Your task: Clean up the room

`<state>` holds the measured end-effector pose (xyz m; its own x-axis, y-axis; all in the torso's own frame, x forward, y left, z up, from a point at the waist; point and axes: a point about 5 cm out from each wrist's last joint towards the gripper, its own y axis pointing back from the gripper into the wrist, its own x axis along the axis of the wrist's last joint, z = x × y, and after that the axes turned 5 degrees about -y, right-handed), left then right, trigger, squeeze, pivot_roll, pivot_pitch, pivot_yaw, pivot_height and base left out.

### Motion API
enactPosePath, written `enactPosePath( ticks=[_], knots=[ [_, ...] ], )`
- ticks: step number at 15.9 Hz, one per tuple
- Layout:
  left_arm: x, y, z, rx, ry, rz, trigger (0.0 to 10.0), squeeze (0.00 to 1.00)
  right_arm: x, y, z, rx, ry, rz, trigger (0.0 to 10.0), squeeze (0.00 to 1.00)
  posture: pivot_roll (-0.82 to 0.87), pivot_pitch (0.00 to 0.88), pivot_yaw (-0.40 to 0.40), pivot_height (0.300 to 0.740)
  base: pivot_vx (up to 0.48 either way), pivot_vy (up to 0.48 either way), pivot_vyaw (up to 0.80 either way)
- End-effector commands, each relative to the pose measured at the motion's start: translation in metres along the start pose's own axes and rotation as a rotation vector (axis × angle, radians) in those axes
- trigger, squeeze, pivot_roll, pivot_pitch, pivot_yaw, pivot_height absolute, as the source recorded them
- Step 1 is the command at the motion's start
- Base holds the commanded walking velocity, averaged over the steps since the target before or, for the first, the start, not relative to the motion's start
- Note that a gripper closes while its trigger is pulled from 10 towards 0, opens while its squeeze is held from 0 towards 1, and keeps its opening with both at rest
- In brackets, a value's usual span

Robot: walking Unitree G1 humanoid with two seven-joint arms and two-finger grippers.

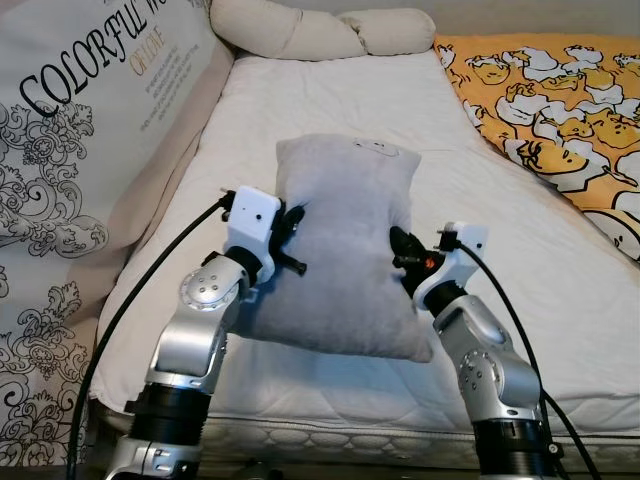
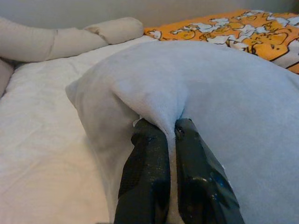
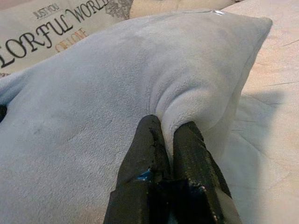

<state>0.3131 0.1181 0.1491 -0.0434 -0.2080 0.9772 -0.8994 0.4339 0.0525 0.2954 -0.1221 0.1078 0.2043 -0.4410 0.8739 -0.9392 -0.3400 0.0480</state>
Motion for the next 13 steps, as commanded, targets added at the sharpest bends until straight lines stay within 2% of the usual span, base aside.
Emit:
enactPosePath(
  ticks=[1, 6, 13],
  knots=[
    [0.0074, 0.0032, -0.0043, 0.024, -0.021, 0.026, 10.0, 0.00, 0.0070, 0.0000, -0.0041, 0.015, 0.024, 0.036, 10.0, 0.00, -0.12, 0.000, 0.042, 0.740, 0.000, 0.337, 0.00],
    [0.0068, 0.0047, -0.0081, 0.040, -0.037, 0.009, 10.0, 0.00, 0.0008, -0.0026, -0.0059, 0.009, 0.042, 0.003, 10.0, 0.00, -0.11, 0.000, 0.034, 0.740, 0.000, 0.341, 0.00],
    [0.0027, 0.0040, -0.0130, 0.061, -0.037, -0.013, 10.0, 0.00, 0.0030, -0.0063, -0.0077, 0.006, 0.049, 0.003, 10.0, 0.00, -0.12, 0.000, 0.032, 0.740, 0.000, 0.346, 0.00]
  ],
)
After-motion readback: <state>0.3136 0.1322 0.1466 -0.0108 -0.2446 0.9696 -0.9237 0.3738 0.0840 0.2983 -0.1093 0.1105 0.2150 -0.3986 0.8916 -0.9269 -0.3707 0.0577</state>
